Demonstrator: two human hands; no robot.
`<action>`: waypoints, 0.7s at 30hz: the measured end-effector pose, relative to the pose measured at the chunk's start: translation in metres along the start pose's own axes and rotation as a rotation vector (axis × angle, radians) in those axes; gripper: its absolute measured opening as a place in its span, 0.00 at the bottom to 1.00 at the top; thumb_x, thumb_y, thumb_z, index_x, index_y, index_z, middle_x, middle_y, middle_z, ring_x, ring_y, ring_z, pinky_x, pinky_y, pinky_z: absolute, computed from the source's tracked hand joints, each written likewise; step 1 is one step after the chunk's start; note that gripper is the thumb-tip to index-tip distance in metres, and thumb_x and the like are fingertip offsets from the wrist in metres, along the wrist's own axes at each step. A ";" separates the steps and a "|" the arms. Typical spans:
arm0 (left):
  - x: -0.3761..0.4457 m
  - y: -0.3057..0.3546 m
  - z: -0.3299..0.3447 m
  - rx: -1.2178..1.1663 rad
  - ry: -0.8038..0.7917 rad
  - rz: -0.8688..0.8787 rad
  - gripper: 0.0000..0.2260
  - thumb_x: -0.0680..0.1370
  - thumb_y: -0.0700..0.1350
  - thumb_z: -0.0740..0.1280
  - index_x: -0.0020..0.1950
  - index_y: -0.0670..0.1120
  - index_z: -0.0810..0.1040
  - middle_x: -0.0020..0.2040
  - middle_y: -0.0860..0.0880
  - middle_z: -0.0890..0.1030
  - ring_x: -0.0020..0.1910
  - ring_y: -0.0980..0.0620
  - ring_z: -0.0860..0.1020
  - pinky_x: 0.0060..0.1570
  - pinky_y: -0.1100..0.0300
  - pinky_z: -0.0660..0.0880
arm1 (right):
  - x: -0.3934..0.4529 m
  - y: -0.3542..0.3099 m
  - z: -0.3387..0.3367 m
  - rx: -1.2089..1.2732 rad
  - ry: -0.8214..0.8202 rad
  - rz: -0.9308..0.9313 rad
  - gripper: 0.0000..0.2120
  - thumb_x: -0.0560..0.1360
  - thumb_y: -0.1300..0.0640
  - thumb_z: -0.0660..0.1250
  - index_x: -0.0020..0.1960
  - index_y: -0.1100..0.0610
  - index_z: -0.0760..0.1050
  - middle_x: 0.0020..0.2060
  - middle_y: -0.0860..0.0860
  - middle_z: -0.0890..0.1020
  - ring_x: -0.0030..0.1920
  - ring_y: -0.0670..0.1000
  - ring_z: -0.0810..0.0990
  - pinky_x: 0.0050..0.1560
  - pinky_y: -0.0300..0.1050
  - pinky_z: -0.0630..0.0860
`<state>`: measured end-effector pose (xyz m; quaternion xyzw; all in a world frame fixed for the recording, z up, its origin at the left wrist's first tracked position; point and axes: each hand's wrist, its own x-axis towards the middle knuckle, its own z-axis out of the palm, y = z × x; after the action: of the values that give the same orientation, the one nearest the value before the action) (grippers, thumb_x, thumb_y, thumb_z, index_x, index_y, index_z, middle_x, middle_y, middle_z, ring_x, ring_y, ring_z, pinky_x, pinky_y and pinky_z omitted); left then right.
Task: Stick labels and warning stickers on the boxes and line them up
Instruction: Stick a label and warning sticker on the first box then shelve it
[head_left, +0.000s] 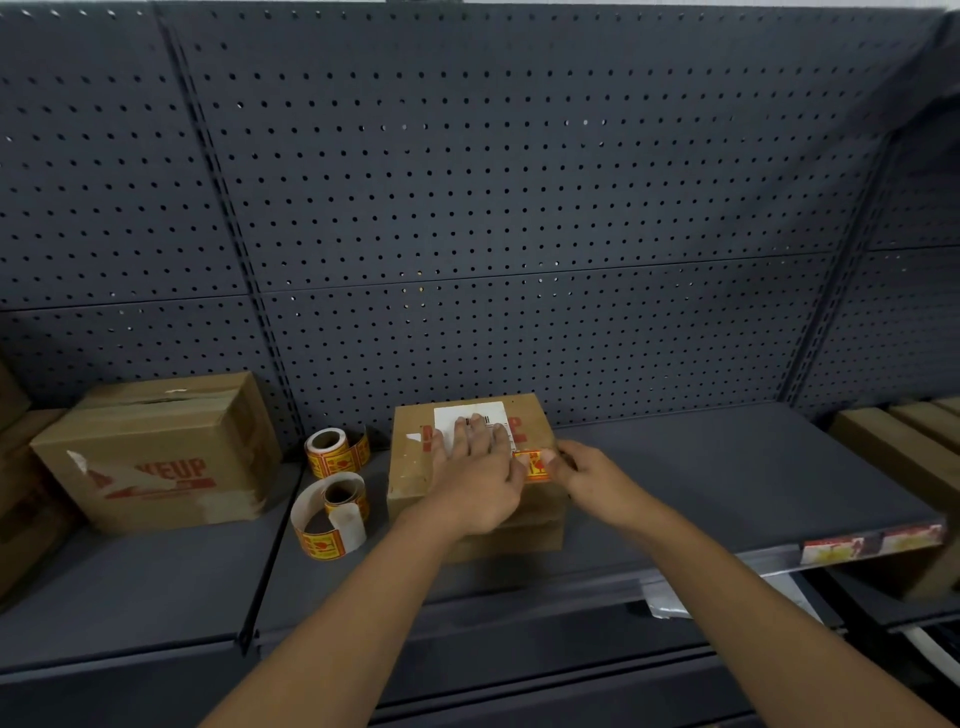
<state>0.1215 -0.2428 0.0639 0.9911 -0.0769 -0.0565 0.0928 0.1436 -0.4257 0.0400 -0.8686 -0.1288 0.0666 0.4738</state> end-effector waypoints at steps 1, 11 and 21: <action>-0.002 -0.003 0.001 0.008 0.005 0.026 0.30 0.86 0.59 0.42 0.85 0.46 0.41 0.84 0.43 0.37 0.82 0.42 0.34 0.79 0.40 0.33 | 0.000 0.001 0.000 0.032 -0.015 -0.009 0.15 0.86 0.47 0.58 0.65 0.53 0.77 0.57 0.51 0.84 0.59 0.52 0.82 0.65 0.55 0.77; -0.003 -0.004 0.005 0.057 0.056 0.032 0.31 0.85 0.63 0.40 0.85 0.50 0.43 0.85 0.48 0.40 0.83 0.46 0.38 0.81 0.44 0.38 | 0.003 -0.001 -0.004 -0.056 -0.018 0.011 0.19 0.84 0.39 0.56 0.59 0.50 0.80 0.53 0.49 0.86 0.55 0.51 0.83 0.62 0.54 0.79; 0.000 -0.006 0.000 0.021 0.000 0.041 0.28 0.87 0.58 0.40 0.85 0.49 0.42 0.84 0.45 0.38 0.82 0.45 0.35 0.81 0.44 0.36 | 0.003 0.002 -0.002 -0.001 -0.038 -0.015 0.15 0.87 0.51 0.55 0.66 0.50 0.78 0.56 0.49 0.85 0.58 0.51 0.82 0.64 0.50 0.76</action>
<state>0.1220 -0.2364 0.0628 0.9903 -0.0976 -0.0536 0.0836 0.1471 -0.4269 0.0396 -0.8665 -0.1445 0.0794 0.4712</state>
